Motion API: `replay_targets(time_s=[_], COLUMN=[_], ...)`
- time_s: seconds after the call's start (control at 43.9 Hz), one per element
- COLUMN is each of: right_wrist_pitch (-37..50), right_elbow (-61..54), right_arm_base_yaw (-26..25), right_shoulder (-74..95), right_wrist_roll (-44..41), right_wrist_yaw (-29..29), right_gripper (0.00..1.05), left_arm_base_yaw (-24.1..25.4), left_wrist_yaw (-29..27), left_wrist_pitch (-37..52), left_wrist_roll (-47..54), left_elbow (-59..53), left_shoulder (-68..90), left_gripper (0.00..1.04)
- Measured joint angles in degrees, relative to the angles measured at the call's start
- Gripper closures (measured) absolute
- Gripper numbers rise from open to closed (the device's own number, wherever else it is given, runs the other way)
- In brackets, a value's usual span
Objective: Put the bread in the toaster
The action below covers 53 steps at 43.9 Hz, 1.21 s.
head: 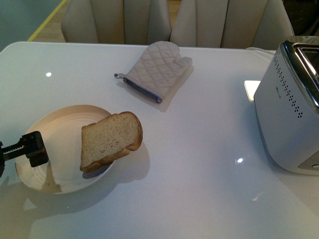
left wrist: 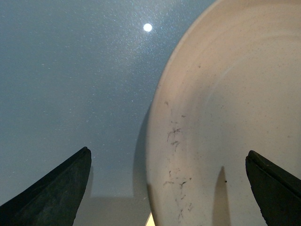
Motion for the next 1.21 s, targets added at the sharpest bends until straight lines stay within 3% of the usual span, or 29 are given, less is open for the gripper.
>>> replay_targets(time_s=[0.091,0.228,0.569,0.706,1.207], right_wrist_pitch=[0.00,0.00,0.00,0.00,0.00], right_elbow=[0.00,0.00,0.00,0.00,0.00], right_arm_base_yaw=[0.00,0.00,0.00,0.00,0.00], right_shoulder=[0.00,0.02,0.02,0.00,0.00], right_wrist_roll=[0.00,0.00,0.00,0.00,0.00], right_wrist_yaw=[0.00,0.00,0.00,0.02,0.00], right_gripper=[0.09,0.09,0.09,0.09,0.09], left_arm_base_yaw=[-1.16,-2.69,-9.29,-13.27,-23.02], left_wrist_yaw=[-0.61,-1.53,-3.54,-2.97,-3.02], left_wrist_pitch=[-0.13,-0.24,1.29,1.86,-0.79], left_wrist_roll=[0.35,0.61,-0.02,-3.65,-6.38], left_elbow=[1.44,2.93,3.91,3.82,5.99], left_shoulder=[1.86,3.48,5.22,5.01,5.01], left_gripper=[0.07,0.21,0.84,0.99,1.00])
